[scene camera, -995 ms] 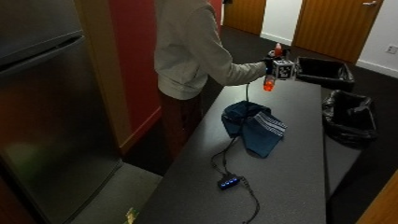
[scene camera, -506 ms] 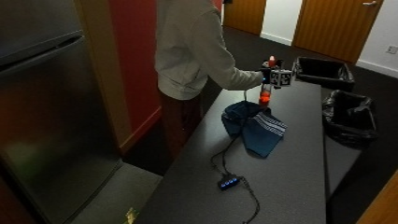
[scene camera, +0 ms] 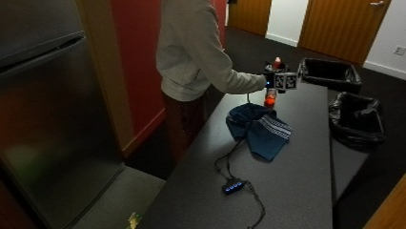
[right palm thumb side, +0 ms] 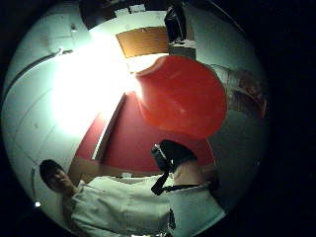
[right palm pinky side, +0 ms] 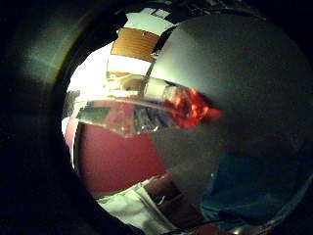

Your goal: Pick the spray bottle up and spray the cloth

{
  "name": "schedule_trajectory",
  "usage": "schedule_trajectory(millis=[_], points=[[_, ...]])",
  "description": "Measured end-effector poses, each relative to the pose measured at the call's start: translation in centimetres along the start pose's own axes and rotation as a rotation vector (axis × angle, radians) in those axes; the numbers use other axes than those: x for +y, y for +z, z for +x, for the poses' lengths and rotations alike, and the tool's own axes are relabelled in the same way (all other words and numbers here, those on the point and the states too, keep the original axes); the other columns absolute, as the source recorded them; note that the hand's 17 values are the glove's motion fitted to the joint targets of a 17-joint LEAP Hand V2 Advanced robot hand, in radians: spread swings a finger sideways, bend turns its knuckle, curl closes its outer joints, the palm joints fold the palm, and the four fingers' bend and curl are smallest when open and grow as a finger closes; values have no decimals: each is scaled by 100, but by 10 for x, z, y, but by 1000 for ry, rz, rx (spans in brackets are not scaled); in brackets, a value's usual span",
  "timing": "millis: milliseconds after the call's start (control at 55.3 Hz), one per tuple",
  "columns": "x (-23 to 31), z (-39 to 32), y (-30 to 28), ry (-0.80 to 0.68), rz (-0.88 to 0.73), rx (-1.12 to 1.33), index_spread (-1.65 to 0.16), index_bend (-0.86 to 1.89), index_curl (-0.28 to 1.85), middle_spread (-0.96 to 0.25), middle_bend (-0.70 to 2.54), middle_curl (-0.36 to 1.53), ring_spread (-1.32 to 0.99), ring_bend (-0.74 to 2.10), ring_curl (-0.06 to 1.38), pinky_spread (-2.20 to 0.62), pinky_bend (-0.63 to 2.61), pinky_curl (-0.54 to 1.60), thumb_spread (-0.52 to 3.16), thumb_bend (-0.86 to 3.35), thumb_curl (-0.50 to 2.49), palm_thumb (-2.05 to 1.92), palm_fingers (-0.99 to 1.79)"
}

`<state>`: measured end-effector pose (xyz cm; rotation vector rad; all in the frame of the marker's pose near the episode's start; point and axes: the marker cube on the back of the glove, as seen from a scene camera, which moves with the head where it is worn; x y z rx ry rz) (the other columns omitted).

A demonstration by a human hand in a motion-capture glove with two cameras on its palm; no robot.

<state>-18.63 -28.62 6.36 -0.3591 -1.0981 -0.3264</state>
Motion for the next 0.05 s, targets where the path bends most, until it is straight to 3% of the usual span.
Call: schedule_trajectory(millis=[54], points=[[-6, 0, 10, -11, 7, 21, -41, 12, 28, -13, 19, 35, -11, 29, 32, 7, 33, 36, 85, -4, 46, 59, 33]])
